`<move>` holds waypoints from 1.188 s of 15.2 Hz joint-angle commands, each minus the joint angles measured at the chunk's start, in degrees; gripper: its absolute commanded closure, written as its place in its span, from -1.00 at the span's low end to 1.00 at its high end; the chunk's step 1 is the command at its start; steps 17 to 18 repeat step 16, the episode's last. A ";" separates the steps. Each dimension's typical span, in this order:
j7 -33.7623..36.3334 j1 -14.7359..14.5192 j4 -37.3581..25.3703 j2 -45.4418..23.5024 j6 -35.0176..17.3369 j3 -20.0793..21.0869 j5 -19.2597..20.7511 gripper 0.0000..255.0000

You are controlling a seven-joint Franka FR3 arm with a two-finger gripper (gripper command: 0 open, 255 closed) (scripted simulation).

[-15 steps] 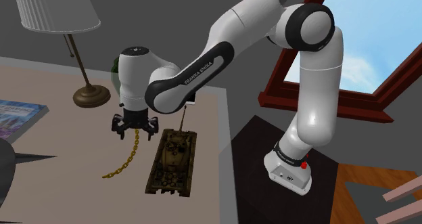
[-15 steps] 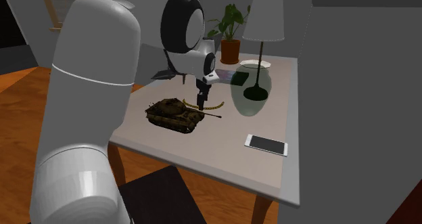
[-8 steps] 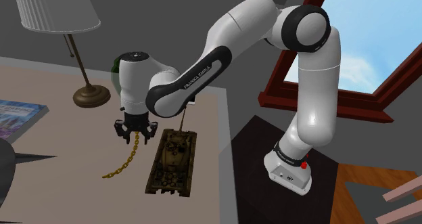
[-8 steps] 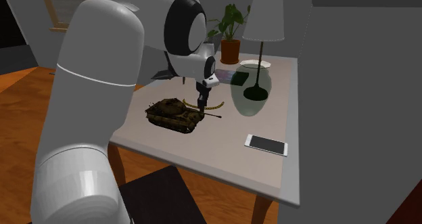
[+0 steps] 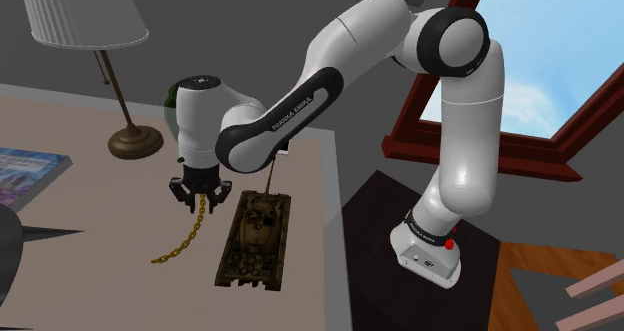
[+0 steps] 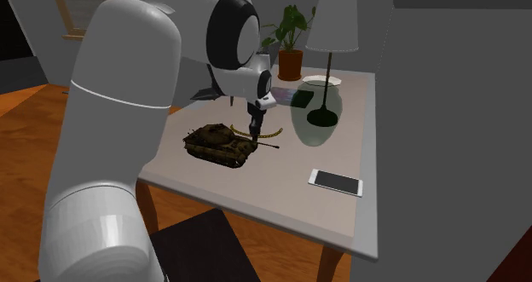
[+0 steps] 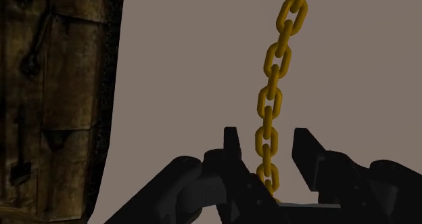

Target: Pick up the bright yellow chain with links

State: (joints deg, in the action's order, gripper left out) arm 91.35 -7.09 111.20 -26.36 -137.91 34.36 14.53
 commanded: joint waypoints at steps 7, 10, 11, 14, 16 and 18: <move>-1.56 1.45 -1.16 3.30 4.10 1.88 -2.78 1.00; -2.12 1.96 -1.84 4.65 5.93 2.52 -3.84 1.00; -2.31 2.11 -2.10 5.08 6.55 2.72 -4.18 1.00; -2.83 2.54 -2.94 6.33 8.43 3.27 -5.17 1.00; -2.86 2.56 -2.98 6.40 8.53 3.29 -5.22 1.00; -2.86 2.56 -2.98 6.40 8.53 3.29 -5.22 1.00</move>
